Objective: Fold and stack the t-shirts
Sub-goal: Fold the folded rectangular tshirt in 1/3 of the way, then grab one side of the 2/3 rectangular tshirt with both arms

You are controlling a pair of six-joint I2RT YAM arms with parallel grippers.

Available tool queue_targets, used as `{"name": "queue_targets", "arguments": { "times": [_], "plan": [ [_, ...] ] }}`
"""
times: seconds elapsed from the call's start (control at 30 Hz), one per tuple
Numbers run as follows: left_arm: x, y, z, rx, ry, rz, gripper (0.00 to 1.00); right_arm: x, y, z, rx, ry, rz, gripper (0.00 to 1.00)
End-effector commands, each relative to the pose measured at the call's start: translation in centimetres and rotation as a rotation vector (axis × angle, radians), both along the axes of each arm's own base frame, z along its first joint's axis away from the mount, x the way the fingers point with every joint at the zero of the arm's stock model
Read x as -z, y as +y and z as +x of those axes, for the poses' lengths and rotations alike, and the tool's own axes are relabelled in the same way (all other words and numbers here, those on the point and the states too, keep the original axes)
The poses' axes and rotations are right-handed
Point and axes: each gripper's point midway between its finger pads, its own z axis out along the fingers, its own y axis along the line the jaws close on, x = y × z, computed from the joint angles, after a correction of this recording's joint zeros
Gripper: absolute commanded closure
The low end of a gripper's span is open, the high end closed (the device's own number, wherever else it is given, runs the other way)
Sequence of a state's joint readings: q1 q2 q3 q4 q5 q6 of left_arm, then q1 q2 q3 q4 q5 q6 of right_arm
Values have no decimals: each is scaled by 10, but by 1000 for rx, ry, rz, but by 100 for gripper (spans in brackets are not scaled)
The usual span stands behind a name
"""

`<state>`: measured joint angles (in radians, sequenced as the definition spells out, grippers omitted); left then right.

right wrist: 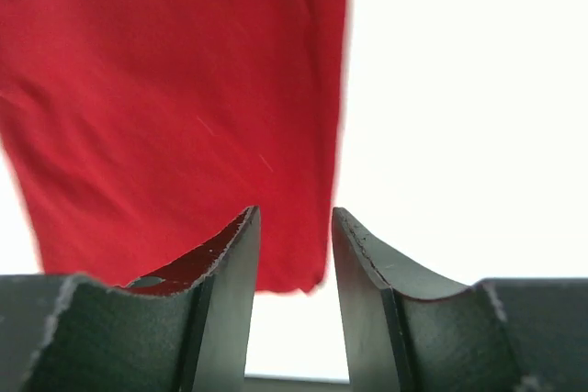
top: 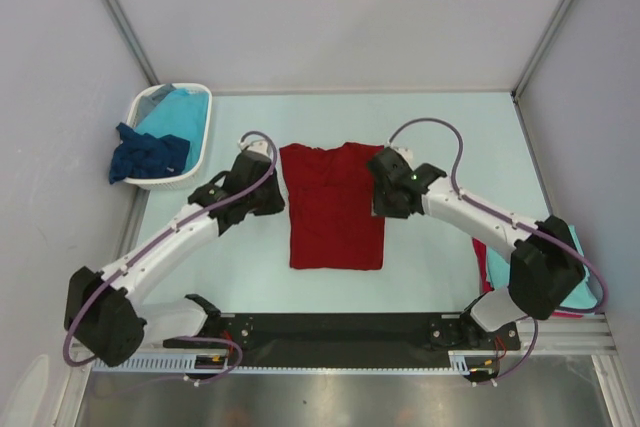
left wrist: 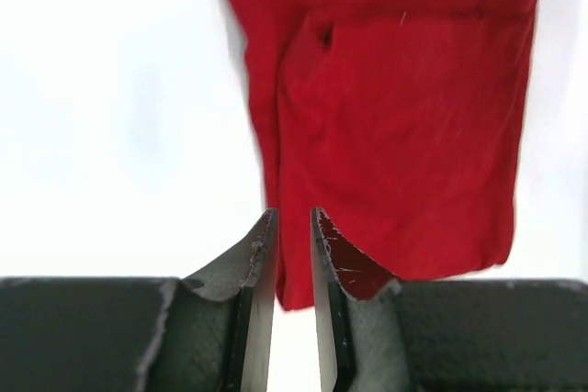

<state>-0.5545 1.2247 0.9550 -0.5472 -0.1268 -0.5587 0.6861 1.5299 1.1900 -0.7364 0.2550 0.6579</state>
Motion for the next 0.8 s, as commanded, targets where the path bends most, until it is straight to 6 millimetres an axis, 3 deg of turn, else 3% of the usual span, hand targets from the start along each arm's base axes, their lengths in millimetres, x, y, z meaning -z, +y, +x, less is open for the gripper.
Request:
{"name": "queue_targets", "arguments": {
  "times": [0.0, 0.07, 0.3, 0.77],
  "plan": [
    [33, 6, -44, 16, 102, 21, 75, 39, -24, -52, 52, 119, -59, 57],
    [44, 7, -57, 18, 132, 40, 75, 44, -24, -63, 43, 128, -55, 57],
    [63, -18, -83, 82, 190, 75, 75, 61, -17, -87, 30, 166, -60, 57],
    [83, -24, -104, 103, 216, 109, 72, 82, -2, -113, -18, 215, -47, 56]
  ]
}}
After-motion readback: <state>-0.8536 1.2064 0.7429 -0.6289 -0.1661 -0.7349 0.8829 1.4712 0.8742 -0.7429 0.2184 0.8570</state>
